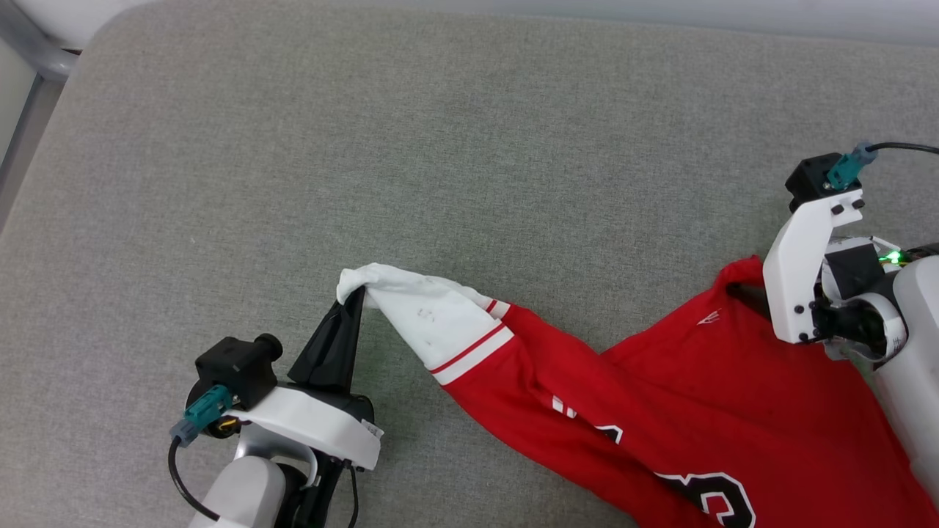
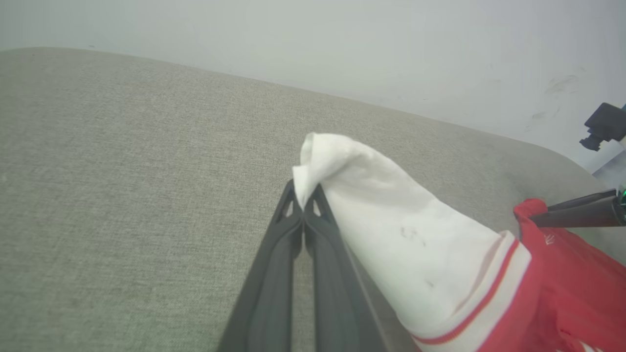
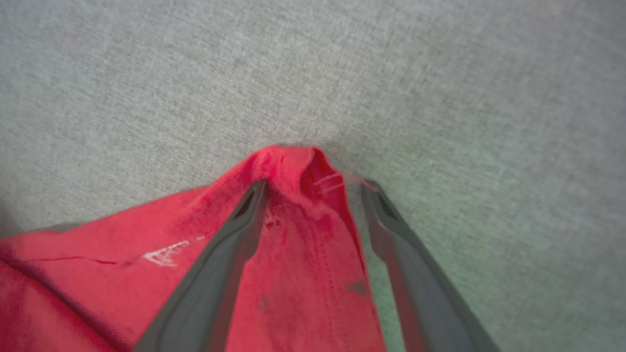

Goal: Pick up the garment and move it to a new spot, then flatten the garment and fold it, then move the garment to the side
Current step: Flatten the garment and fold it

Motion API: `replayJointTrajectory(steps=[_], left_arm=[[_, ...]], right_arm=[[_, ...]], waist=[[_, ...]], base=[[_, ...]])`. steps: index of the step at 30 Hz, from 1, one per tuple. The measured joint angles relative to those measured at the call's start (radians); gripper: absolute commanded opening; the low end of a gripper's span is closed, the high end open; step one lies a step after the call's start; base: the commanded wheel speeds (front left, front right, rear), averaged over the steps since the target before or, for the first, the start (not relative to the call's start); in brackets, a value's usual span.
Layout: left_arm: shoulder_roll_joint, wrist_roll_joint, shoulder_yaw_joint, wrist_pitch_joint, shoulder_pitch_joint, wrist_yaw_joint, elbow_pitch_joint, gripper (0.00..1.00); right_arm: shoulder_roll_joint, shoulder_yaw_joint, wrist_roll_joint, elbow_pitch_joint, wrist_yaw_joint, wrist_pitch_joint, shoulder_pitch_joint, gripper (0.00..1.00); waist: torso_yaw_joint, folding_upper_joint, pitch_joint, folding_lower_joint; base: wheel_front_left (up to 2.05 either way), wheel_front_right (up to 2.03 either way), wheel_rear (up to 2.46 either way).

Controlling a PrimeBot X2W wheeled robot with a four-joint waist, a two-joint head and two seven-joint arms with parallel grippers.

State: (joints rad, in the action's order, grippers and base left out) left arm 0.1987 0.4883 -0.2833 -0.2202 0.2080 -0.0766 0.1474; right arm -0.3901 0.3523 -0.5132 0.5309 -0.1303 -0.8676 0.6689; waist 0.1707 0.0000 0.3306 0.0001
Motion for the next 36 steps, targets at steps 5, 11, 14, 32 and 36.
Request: replayJointTrajectory(steps=[5, 11, 14, 32, 36], left_arm=[[-0.006, 0.006, 0.001, -0.009, 0.004, -0.002, 0.022, 0.00], [0.003, 0.013, 0.007, -0.012, 0.004, -0.002, 0.044, 0.00], [0.017, 0.017, 0.021, -0.011, 0.007, -0.001, 0.048, 0.00], [0.104, 0.063, 0.083, 0.077, 0.429, -0.024, 0.233, 0.00], [0.108, 0.070, 0.080, 0.105, 0.605, -0.031, 0.316, 0.00]], right_arm=[[-0.002, 0.029, -0.065, 0.048, 0.001, -0.045, 0.024, 0.00], [0.001, 0.053, -0.103, 0.069, -0.001, 0.021, 0.022, 0.00], [0.010, 0.037, -0.093, 0.081, -0.001, 0.115, 0.022, 0.00], [0.101, -0.250, 0.195, 0.102, -0.001, 0.506, 0.166, 0.00], [0.124, -0.306, 0.268, 0.108, -0.001, 0.562, 0.266, 0.00]], waist=[[-0.001, 0.0000, -0.005, -0.0001], [-0.017, 0.0000, -0.038, 0.0000], [-0.029, 0.0000, -0.063, 0.0000], [-0.170, 0.0000, -0.200, -0.0001], [-0.187, 0.0000, -0.179, -0.0001]], base=[[0.00, 0.00, 0.00], [0.00, 0.00, 0.00], [0.00, 0.00, 0.00], [0.00, 0.00, 0.00], [0.00, 0.00, 0.00]])
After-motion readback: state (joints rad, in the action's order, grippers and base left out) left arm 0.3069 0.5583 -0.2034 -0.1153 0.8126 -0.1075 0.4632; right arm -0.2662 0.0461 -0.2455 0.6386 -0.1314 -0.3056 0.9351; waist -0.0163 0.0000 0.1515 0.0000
